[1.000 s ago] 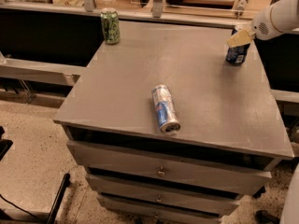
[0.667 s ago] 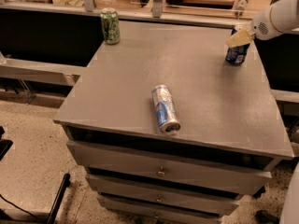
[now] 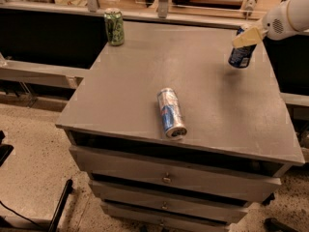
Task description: Move pepsi can near redbull can
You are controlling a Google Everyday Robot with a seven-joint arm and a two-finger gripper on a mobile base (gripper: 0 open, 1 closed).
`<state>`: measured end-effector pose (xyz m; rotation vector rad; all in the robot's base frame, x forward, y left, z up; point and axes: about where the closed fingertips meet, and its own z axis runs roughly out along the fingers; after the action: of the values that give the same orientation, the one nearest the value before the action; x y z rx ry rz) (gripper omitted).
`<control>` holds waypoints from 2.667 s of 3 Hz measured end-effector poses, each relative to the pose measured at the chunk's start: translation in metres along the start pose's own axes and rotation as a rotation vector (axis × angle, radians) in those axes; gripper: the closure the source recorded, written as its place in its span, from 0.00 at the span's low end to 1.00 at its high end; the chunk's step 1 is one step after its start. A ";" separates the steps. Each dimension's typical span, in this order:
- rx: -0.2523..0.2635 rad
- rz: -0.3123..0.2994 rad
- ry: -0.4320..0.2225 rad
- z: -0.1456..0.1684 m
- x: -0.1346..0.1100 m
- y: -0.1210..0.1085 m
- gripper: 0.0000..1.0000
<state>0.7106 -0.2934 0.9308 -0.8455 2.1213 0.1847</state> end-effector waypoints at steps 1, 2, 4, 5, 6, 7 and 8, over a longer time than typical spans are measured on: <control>-0.164 0.054 -0.144 -0.077 -0.029 0.062 1.00; -0.264 0.060 -0.251 -0.136 -0.049 0.104 1.00; -0.318 -0.191 -0.285 -0.154 -0.050 0.186 1.00; -0.355 -0.336 -0.255 -0.133 -0.031 0.219 1.00; -0.398 -0.434 -0.219 -0.117 -0.011 0.246 1.00; -0.410 -0.504 -0.183 -0.106 0.005 0.260 1.00; -0.421 -0.556 -0.147 -0.097 0.020 0.271 1.00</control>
Offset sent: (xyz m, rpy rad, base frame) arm -0.2055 0.0654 0.1694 0.4355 -0.0822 0.3015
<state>0.4690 -0.1358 0.9373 -1.5806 1.6565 0.3914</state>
